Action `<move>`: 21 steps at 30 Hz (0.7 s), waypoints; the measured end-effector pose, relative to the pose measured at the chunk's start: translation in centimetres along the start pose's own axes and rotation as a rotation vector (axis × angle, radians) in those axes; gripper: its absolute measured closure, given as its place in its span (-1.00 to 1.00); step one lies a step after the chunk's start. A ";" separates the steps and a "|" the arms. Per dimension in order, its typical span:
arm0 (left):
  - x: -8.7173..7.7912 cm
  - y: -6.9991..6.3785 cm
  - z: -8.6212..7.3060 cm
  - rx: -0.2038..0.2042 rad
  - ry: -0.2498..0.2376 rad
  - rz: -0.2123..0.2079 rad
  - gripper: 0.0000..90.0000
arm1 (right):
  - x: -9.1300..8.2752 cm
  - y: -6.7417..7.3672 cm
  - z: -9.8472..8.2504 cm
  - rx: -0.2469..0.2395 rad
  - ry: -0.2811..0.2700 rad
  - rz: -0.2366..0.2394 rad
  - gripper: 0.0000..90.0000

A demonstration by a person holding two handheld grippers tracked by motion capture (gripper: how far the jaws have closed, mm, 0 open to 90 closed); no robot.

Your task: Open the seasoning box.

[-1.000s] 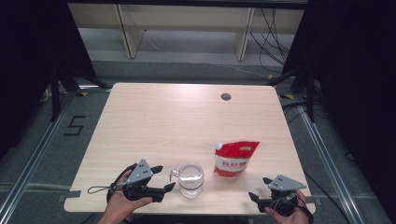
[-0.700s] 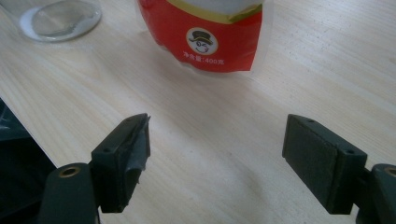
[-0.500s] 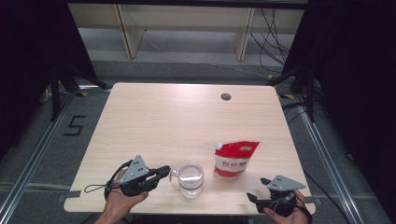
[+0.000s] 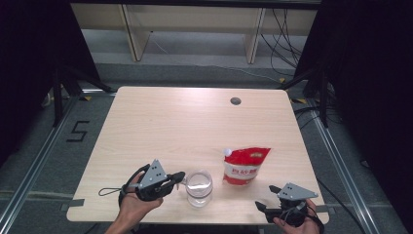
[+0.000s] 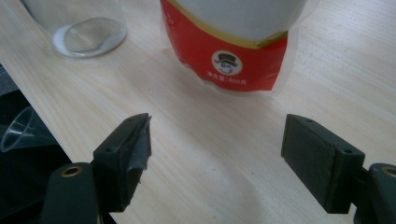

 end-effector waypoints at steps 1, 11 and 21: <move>0.1 0.0 0.0 0.003 -0.009 0.005 0.99 | 0.1 0.2 0.1 -0.001 -0.007 0.017 -0.44; -0.2 0.1 -0.1 -0.021 -0.010 0.016 0.95 | 0.0 1.4 1.0 0.013 -0.078 0.034 -0.45; -0.2 0.2 -0.2 -0.015 -0.016 0.013 0.95 | 0.1 4.8 2.6 0.040 -0.123 0.159 -0.04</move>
Point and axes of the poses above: each handheld gripper's, and its own axes: x roughly forward along the jaws, z roughly out of its top, y roughly to its left, the point moved 5 cm from there along x, roughly forward along the jaws, and after that the axes turned 4 degrees about -z, right-handed, at the moved point
